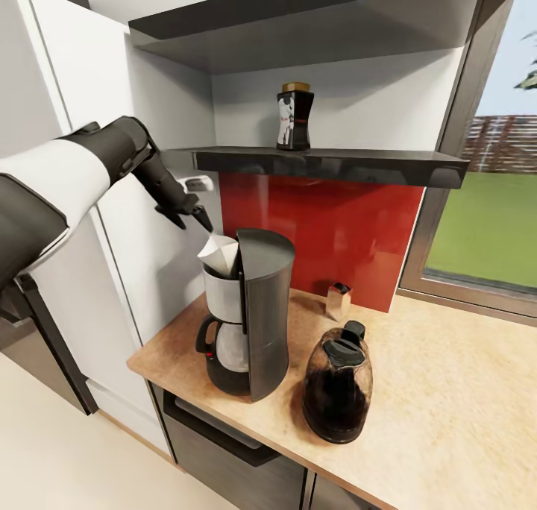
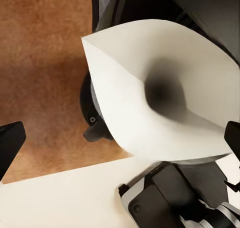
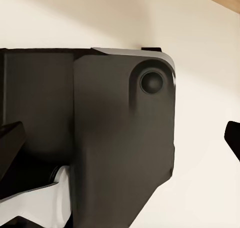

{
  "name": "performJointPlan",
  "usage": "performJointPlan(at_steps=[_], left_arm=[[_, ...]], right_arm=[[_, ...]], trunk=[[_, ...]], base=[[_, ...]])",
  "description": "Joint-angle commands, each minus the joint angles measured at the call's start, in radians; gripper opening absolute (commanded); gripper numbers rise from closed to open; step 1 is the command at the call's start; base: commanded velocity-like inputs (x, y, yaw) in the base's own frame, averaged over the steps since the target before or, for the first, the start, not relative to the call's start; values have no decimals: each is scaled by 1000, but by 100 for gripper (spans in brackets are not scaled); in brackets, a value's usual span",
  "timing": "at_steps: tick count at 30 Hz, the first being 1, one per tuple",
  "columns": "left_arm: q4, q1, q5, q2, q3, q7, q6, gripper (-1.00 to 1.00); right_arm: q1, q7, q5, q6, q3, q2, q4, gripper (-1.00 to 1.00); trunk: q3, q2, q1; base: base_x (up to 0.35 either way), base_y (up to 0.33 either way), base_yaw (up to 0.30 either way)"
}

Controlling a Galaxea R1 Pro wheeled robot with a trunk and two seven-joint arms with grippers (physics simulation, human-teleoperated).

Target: Set up a coffee station on the kitchen countertop: keep the coffee maker on the countertop, move the bottle of coffee from the kitchen shelf to the counter next to the coffee maker, place a paper coffee filter on top of the coffee maker, put the saucer next to the coffee maker with the coffee cup on the saucer, and place the electric kettle next to the coffee maker.

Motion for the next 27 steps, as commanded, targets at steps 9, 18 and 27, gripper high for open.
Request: performJointPlan(at_steps=[9, 18, 27], left_arm=[[1, 1, -3, 58, -3, -7, 9, 100], [1, 8, -3, 70, -4, -6, 6, 100], [2, 11, -4, 74, -7, -5, 2, 100]], right_arm=[[0, -1, 0, -2, -1, 0, -1, 100], [0, -1, 0, -1, -1, 0, -1, 100], [0, -1, 0, -1, -1, 0, -1, 100]], trunk=[[-2, -2, 1], [-2, -2, 1], [-2, -2, 1]], base=[[-70, 0, 0], [-289, 0, 0], [-114, 0, 0]])
